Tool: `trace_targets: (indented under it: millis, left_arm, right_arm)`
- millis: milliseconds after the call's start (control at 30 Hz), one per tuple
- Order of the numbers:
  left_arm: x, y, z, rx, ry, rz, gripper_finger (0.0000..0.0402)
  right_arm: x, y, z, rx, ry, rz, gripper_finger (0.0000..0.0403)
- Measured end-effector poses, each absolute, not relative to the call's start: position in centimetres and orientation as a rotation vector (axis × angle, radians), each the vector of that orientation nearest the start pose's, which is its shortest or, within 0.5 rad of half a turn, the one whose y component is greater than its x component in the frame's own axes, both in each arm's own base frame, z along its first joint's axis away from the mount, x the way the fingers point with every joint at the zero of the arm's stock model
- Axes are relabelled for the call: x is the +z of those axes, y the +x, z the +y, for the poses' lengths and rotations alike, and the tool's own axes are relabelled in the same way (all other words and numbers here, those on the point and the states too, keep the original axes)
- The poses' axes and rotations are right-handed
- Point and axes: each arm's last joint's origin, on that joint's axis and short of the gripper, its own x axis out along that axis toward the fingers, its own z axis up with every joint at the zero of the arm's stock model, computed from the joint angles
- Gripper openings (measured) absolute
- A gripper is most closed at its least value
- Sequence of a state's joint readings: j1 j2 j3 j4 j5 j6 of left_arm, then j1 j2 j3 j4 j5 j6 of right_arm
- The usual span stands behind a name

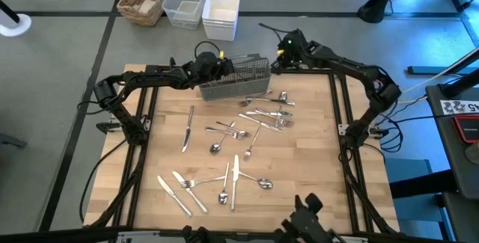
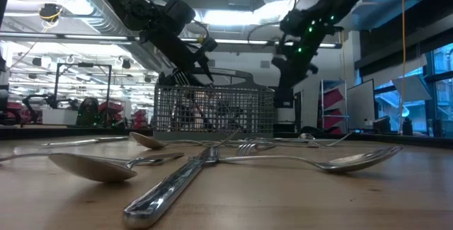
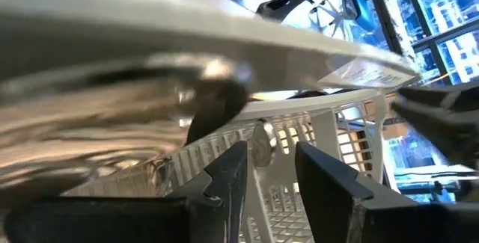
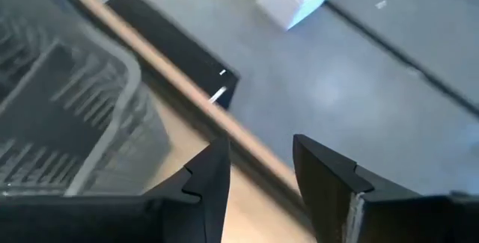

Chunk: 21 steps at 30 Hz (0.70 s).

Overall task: Sort silverware
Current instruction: Put the silver spoon into the silverware rack

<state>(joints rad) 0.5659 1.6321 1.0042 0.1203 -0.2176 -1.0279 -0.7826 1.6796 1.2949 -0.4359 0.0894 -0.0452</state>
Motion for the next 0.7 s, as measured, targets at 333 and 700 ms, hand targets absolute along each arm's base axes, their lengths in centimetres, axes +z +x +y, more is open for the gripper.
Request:
trace_targets:
  millis: [333,700]
  left_arm:
    - [22.5,29.5,19.5,0.968,-1.036,0.081,0.0107]
    - [22.3,29.3,19.5,0.999,-1.026,0.103,0.0107]
  right_arm:
    - [22.2,28.8,-25.4,-0.608,0.298,0.835,0.0147]
    - [22.0,30.8,-23.8,-0.621,0.208,0.837,0.0147]
